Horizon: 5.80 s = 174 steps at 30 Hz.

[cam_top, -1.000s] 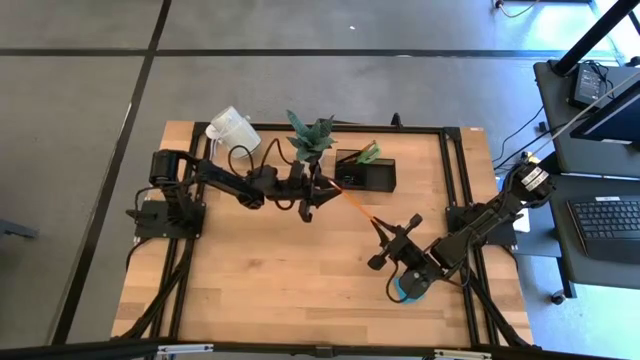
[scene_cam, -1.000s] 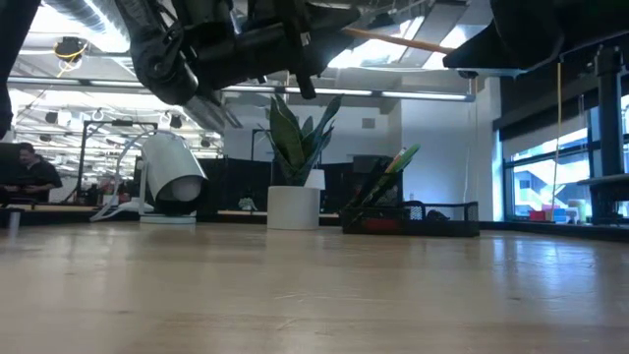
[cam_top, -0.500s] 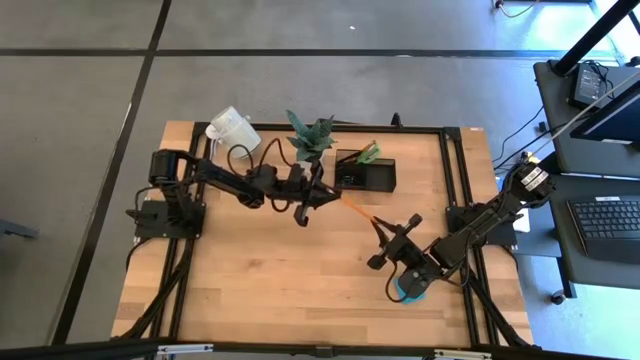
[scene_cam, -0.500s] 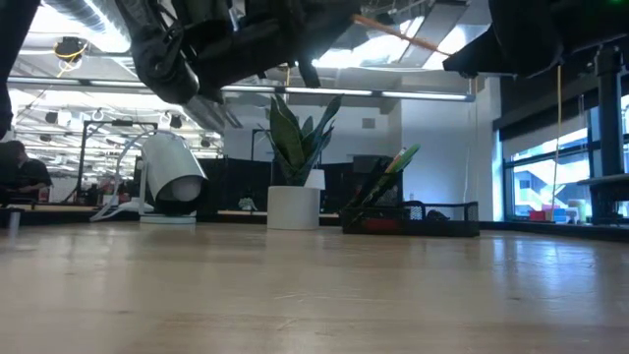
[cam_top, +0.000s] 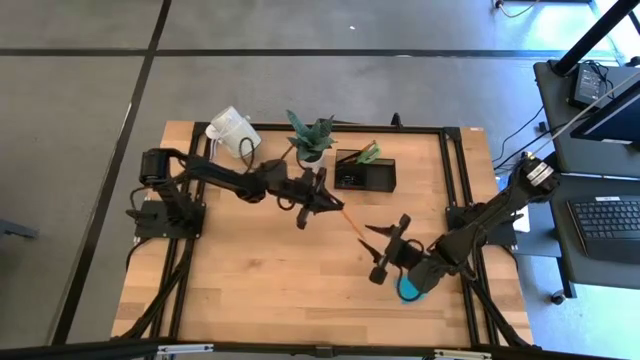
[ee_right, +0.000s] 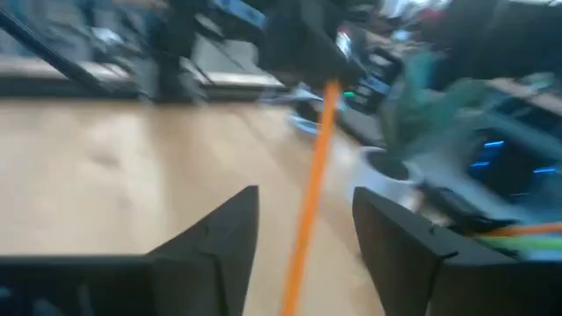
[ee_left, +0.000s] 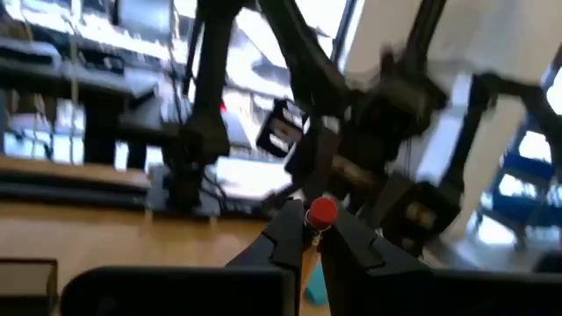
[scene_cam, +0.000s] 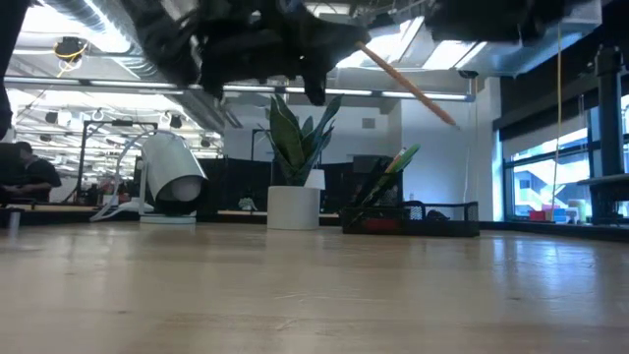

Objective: Pick and place office supplies into organizer
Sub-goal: Put the orange pencil into the desk organizer, then put the blue sticky notes into the desk organizer

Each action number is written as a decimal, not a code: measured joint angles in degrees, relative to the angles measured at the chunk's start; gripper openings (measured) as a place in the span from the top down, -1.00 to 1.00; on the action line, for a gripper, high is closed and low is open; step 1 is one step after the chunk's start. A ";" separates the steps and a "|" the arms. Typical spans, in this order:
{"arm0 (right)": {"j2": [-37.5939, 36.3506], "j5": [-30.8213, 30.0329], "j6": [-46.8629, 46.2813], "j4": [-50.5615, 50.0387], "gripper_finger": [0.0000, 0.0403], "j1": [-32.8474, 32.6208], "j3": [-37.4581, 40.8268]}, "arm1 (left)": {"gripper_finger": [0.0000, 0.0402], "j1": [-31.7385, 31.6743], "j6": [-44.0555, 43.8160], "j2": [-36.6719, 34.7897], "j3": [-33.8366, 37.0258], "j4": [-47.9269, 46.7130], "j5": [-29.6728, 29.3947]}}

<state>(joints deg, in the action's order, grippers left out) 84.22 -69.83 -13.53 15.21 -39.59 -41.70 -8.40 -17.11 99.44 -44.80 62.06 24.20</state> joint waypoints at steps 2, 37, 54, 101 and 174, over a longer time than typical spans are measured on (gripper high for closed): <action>-1.82 4.26 -2.04 0.04 0.05 0.00 -0.72 | 0.92 0.04 2.37 -1.98 -3.07 -10.12 0.50; -8.28 10.38 -22.23 -32.94 0.03 15.68 -0.76 | 0.92 -16.13 40.42 10.52 -59.57 -93.85 -9.44; -8.26 10.58 -22.28 -35.05 0.03 17.20 -0.76 | 0.91 -16.09 43.86 24.14 -69.78 -100.30 -13.11; -14.42 53.05 -32.56 -56.21 0.08 3.81 -8.84 | 0.30 -3.27 35.73 16.87 -70.55 -105.58 6.93; 30.14 57.29 -43.63 -78.20 -0.43 -20.59 -32.11 | 0.30 16.69 4.62 53.62 -70.57 -48.41 -11.31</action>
<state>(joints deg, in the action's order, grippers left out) 114.36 -12.54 -57.16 -62.99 -60.18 -73.81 8.29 -12.49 153.05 -115.37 13.65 12.88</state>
